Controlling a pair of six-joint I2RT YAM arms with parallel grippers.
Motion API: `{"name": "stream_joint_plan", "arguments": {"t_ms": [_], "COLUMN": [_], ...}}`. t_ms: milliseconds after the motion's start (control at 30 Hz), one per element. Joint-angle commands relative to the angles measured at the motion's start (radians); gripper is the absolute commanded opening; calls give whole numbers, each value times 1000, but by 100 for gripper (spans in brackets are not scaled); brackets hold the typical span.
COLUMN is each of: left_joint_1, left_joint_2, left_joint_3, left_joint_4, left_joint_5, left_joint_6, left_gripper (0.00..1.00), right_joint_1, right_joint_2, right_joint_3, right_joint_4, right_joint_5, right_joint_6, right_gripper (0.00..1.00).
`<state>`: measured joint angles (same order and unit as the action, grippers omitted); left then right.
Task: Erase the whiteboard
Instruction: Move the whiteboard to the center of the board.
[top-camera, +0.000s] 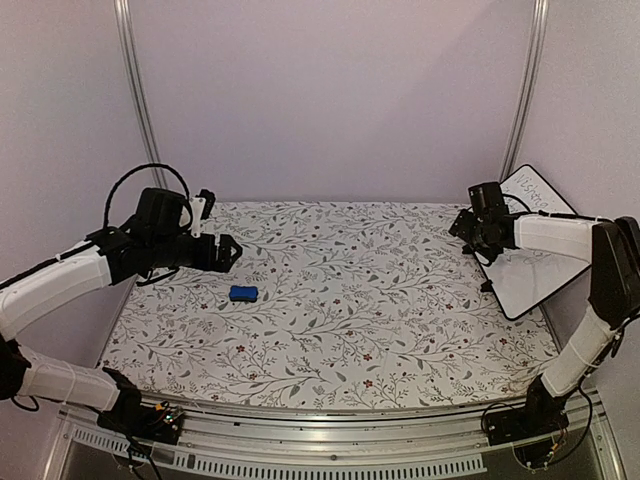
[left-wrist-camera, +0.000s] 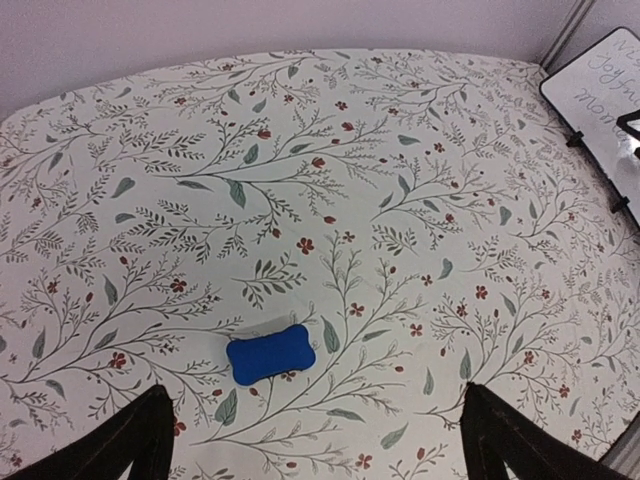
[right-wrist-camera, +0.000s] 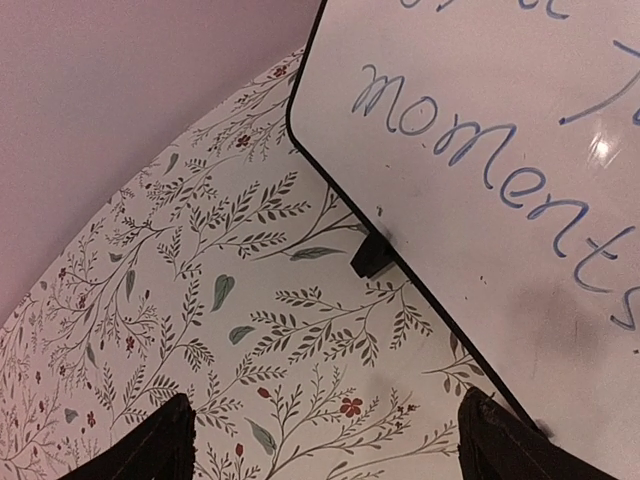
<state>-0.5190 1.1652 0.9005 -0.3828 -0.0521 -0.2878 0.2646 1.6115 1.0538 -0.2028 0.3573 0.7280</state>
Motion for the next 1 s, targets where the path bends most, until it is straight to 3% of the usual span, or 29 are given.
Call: {"name": "stream_joint_plan", "arguments": {"t_ms": [0,333,667,967], "left_joint_1": [-8,-7,-8,-8], "left_joint_2": [-12,-38,-92,-105], "left_joint_3": [-8,26,4,-29], "left_joint_4": [22,-51,-71,-42], "left_joint_5": [11,-16,-18,2], "left_joint_6": [10,-7,26,47], "left_gripper": [100,100,100,100], "right_joint_1": [36,55,55,56], "right_joint_2": [97,366,438,552], "right_joint_3": [91,321,365,510], "right_joint_4": [2,-186,-240,-341], "right_joint_5": [118,286,348,362], "right_joint_6": [84,228,356,437], "right_gripper": [89,91,90,84]}}
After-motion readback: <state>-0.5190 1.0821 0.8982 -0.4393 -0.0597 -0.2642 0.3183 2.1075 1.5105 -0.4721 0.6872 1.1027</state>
